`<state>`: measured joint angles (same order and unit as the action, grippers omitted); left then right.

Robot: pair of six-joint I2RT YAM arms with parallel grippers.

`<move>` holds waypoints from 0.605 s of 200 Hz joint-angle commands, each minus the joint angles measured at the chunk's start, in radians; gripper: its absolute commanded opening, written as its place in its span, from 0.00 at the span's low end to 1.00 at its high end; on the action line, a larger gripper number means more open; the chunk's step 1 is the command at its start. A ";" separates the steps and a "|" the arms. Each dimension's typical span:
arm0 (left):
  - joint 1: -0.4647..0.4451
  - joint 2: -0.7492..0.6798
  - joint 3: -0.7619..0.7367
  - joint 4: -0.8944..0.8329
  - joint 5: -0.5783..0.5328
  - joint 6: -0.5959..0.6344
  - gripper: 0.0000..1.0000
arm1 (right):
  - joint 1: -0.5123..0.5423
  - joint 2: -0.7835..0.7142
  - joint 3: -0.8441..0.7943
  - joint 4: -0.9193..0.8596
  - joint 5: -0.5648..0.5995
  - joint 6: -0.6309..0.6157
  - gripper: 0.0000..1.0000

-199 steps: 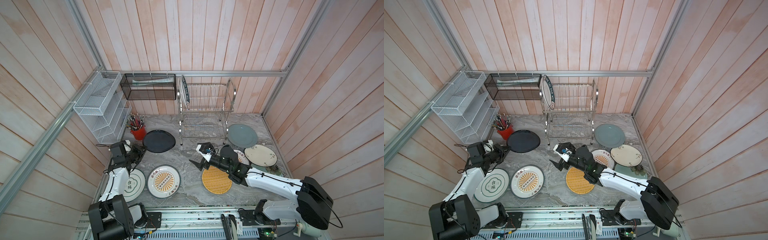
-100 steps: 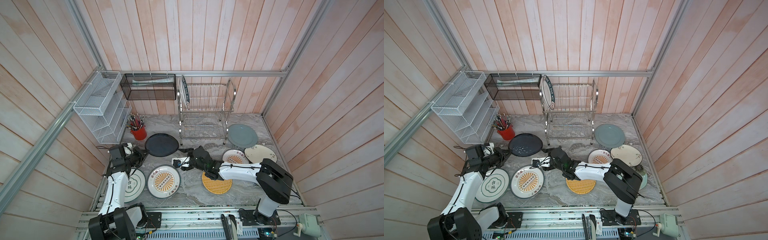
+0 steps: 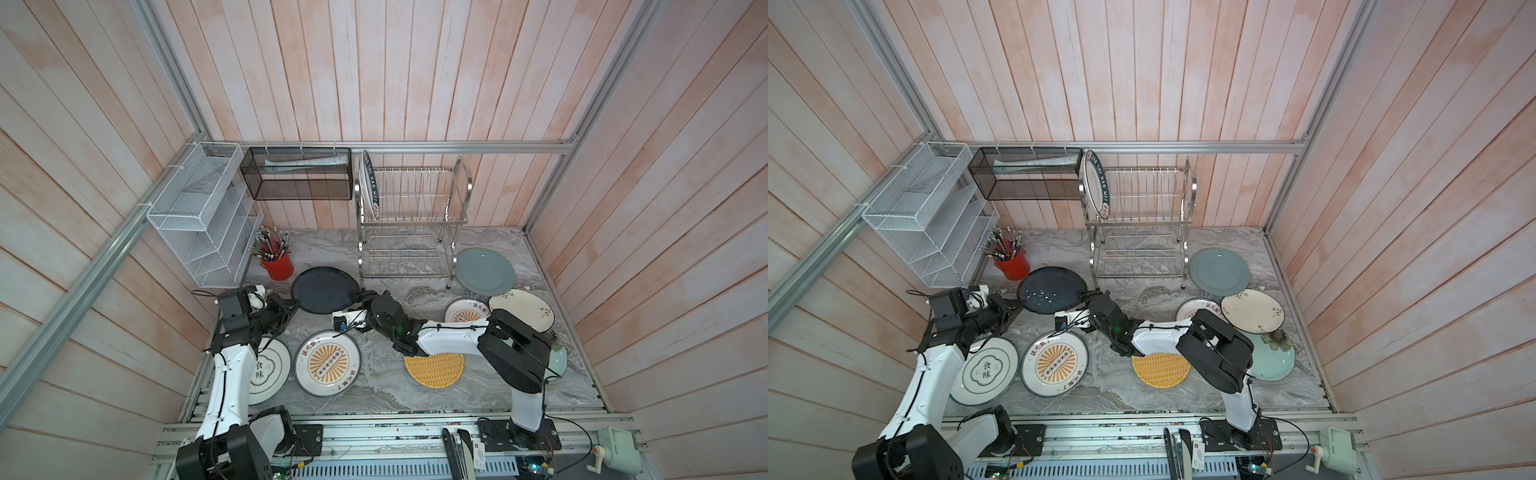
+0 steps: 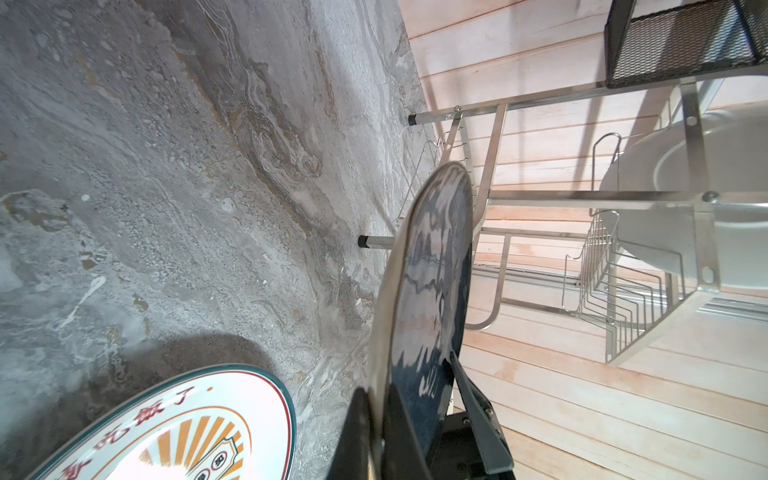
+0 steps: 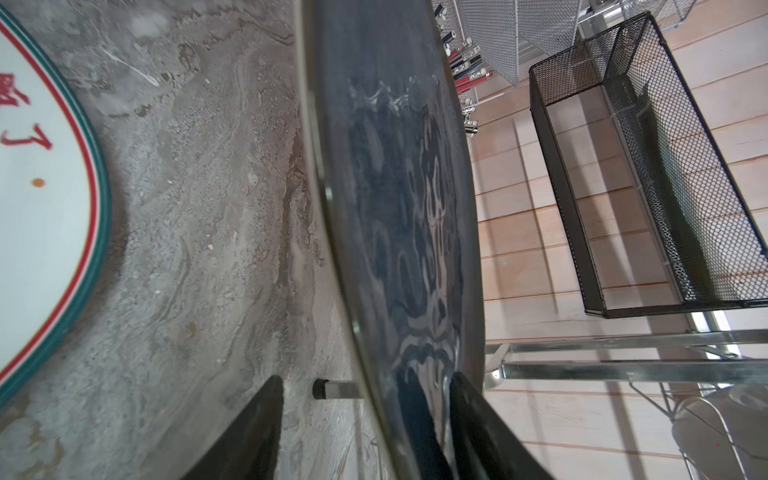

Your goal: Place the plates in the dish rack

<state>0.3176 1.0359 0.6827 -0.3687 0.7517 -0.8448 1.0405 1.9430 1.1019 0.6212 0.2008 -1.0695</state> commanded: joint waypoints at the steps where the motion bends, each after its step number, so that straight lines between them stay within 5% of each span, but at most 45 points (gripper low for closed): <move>1: -0.007 -0.035 0.058 0.055 0.069 0.004 0.00 | 0.010 0.033 0.043 0.060 0.054 -0.036 0.63; 51: -0.012 -0.036 0.061 0.047 0.069 0.004 0.00 | 0.022 0.086 0.089 0.128 0.091 -0.080 0.54; 105: -0.015 -0.028 0.072 0.040 0.077 0.016 0.00 | 0.032 0.078 0.079 0.166 0.074 -0.084 0.00; 121: -0.014 -0.018 0.083 0.038 0.087 0.026 0.00 | 0.035 0.063 0.061 0.180 0.058 -0.079 0.00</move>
<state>0.3092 1.0325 0.7197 -0.4129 0.7433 -0.8688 1.0775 2.0319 1.1690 0.7124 0.2878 -1.2205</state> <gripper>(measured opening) 0.078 0.151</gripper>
